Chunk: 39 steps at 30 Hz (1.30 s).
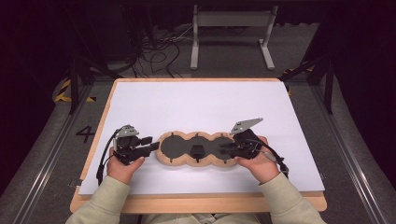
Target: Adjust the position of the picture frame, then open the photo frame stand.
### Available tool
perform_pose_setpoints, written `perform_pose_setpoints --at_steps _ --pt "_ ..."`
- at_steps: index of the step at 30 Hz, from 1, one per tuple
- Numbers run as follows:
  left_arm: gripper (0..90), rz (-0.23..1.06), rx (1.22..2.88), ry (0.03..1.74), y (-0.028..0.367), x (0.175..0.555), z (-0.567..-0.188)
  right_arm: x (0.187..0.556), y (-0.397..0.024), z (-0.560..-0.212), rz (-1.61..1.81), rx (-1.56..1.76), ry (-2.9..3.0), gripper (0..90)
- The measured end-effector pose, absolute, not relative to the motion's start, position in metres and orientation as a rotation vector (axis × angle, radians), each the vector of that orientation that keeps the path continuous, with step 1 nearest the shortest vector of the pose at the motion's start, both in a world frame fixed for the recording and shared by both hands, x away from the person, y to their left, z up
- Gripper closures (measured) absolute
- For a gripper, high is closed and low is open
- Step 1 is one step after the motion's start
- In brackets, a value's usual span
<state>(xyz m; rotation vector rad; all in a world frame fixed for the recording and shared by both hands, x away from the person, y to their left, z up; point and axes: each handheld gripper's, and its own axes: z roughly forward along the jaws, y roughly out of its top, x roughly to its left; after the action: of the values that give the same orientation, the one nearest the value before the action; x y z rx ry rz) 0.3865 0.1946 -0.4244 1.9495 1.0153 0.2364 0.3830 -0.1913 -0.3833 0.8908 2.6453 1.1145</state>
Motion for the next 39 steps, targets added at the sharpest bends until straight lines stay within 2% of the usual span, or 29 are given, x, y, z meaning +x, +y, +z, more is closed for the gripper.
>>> perform_pose_setpoints --at_steps 5,15,18,24,34,39 --pt "52.7 0.232 1.932 1.019 0.198 0.384 -0.423 0.383 -0.212 -0.379 1.148 0.965 2.554 66.6" --pt "45.5 0.236 1.923 1.056 0.197 0.387 -0.425 0.386 -0.233 -0.381 1.151 1.084 2.475 55.3" --pt "43.3 0.22 1.92 1.085 0.197 0.387 -0.425 0.388 -0.236 -0.383 1.137 1.131 2.47 48.5" --pt "35.6 0.17 1.953 1.141 0.192 0.388 -0.43 0.39 -0.239 -0.393 1.099 1.18 2.474 36.7" --pt "22.3 0.057 1.984 1.192 0.187 0.392 -0.442 0.393 -0.233 -0.411 1.014 1.231 2.513 24.0" --pt "19.5 0.014 1.993 1.215 0.186 0.396 -0.448 0.396 -0.232 -0.42 0.983 1.278 2.527 18.9"
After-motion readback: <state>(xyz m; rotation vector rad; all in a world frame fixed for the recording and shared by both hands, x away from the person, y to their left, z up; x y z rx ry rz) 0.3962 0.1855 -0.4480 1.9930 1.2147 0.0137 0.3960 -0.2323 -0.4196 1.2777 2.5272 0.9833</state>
